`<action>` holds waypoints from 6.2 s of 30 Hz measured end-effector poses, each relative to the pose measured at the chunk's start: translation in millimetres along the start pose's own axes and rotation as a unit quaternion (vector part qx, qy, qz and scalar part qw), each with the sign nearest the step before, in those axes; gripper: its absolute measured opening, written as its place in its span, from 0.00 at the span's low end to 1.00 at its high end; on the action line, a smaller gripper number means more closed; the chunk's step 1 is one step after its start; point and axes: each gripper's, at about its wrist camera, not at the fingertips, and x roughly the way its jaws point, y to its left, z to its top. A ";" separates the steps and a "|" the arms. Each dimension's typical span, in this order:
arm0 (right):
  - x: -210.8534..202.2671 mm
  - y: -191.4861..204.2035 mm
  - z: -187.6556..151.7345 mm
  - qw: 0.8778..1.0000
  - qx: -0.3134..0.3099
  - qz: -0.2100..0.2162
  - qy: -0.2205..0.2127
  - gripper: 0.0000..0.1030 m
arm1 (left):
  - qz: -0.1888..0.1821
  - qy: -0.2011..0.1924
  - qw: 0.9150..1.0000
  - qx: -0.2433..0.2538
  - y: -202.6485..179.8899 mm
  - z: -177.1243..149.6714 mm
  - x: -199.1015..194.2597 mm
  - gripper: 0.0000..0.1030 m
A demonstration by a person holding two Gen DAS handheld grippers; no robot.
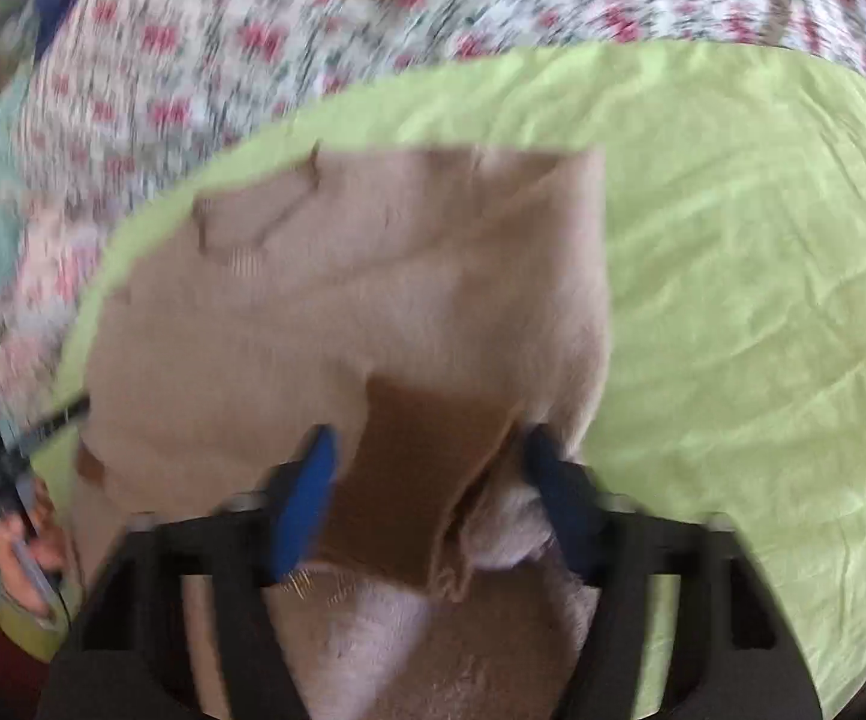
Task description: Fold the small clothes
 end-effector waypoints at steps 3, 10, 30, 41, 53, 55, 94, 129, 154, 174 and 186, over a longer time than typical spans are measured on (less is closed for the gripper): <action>-16.9 5.9 5.7 0.999 -0.005 0.014 -0.042 0.06 | 0.020 0.011 1.000 0.017 -5.3 -5.3 11.7 0.60; 3.9 -8.4 6.5 0.999 0.027 -0.035 -0.003 0.10 | 0.046 0.008 0.998 0.046 -12.6 -10.6 11.8 0.63; -133.9 67.8 -205.0 0.998 -0.059 -0.021 -0.032 0.60 | 0.033 0.135 0.986 0.088 -59.1 -183.3 -136.1 0.72; -145.4 33.1 -265.5 0.995 -0.029 -0.094 0.006 0.61 | 0.062 0.140 0.984 0.087 4.3 -229.8 -169.7 0.33; -131.7 80.8 -272.7 0.998 -0.049 -0.035 0.024 0.61 | -0.063 0.131 0.986 0.080 -59.8 -204.4 -194.3 0.80; -123.0 84.1 -276.7 0.997 -0.052 -0.045 0.038 0.61 | -0.048 0.152 0.982 0.101 -76.6 -208.4 -178.5 0.80; -129.5 -25.0 -305.1 0.964 0.118 0.235 0.025 0.56 | -0.180 0.091 0.978 -0.044 100.3 -238.7 -194.1 0.05; -225.0 -28.3 -234.1 0.950 0.052 0.286 -0.110 0.11 | -0.268 0.003 0.963 -0.007 57.6 -229.8 -254.2 0.06; 14.4 -49.8 92.2 0.986 0.078 0.128 -0.075 0.11 | -0.171 -0.009 0.984 -0.048 -13.5 67.0 -12.0 0.06; 10.1 53.6 12.1 0.980 -0.123 0.157 0.006 0.46 | -0.243 0.080 0.965 0.065 -95.5 -48.6 -21.2 0.47; 26.4 -43.4 82.1 0.994 0.079 0.036 -0.063 0.45 | -0.156 0.056 0.986 -0.023 -30.8 53.7 45.7 0.23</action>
